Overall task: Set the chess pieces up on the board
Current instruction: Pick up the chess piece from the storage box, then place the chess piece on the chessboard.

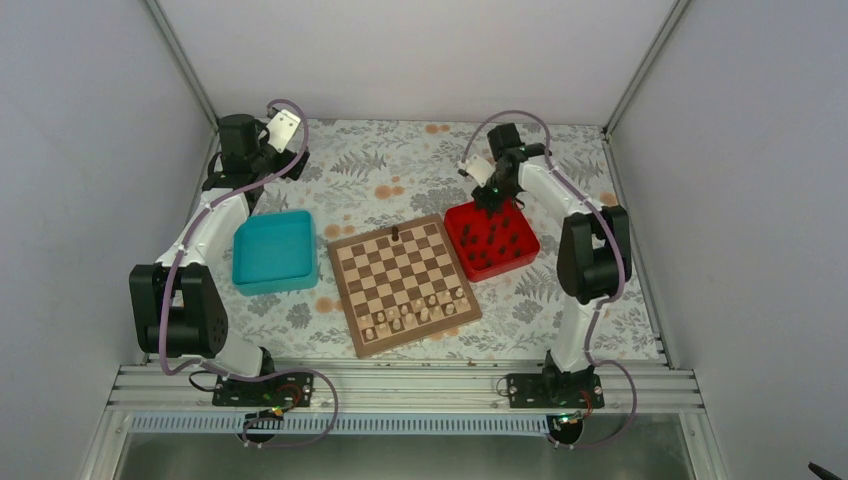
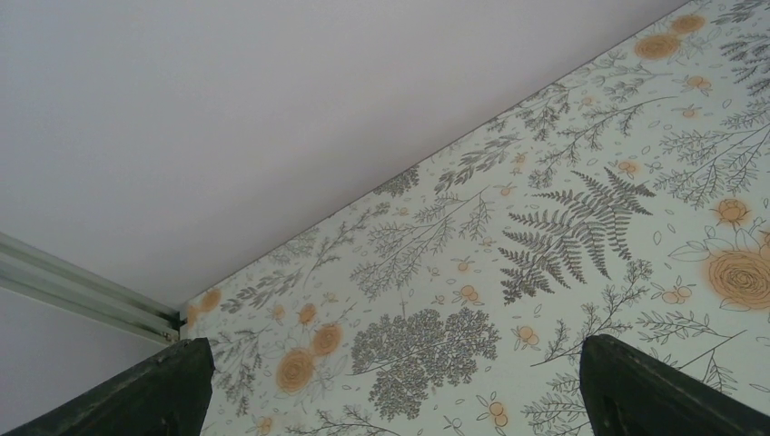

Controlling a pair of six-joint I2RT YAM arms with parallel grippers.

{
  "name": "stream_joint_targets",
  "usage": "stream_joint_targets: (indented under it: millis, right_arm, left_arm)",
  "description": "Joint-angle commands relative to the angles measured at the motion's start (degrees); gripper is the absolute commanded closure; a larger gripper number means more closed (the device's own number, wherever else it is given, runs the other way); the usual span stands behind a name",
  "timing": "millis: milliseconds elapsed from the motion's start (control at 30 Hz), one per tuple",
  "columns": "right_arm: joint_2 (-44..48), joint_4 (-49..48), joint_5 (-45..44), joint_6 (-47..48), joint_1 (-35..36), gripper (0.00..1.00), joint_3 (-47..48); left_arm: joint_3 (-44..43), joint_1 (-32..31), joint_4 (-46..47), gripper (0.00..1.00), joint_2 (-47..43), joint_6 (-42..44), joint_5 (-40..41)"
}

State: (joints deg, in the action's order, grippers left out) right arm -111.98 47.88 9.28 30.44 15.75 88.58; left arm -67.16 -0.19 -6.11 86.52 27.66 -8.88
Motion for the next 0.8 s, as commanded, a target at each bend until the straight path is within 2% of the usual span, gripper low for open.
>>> stream_joint_targets:
  millis: [0, 167, 400, 567, 767]
  right_arm:
    - [4.8, 6.9, -0.7, -0.1, 4.2, 0.92, 7.9]
    - [2.3, 12.8, -2.0, -0.8, 13.6, 0.91, 19.1]
    - [-7.1, 17.3, -3.6, -0.7, 25.7, 0.91, 33.7]
    - [-12.6, 17.7, -4.4, 0.0, 31.0, 0.91, 36.8]
    - [-16.4, 16.8, -5.6, 0.0, 32.2, 0.91, 35.7]
  left_arm:
    - [0.2, -0.2, 0.6, 0.00, 0.3, -0.1, -1.5]
    - [-0.1, -0.2, 0.3, 0.00, 0.2, -0.3, -1.5]
    - [0.2, -0.2, 0.2, 0.00, -0.8, -0.1, -0.8]
    - [0.1, -0.2, 0.1, 0.00, -0.9, -0.1, -0.7]
    - [0.6, -0.2, 0.4, 0.00, -1.1, 0.0, -0.6]
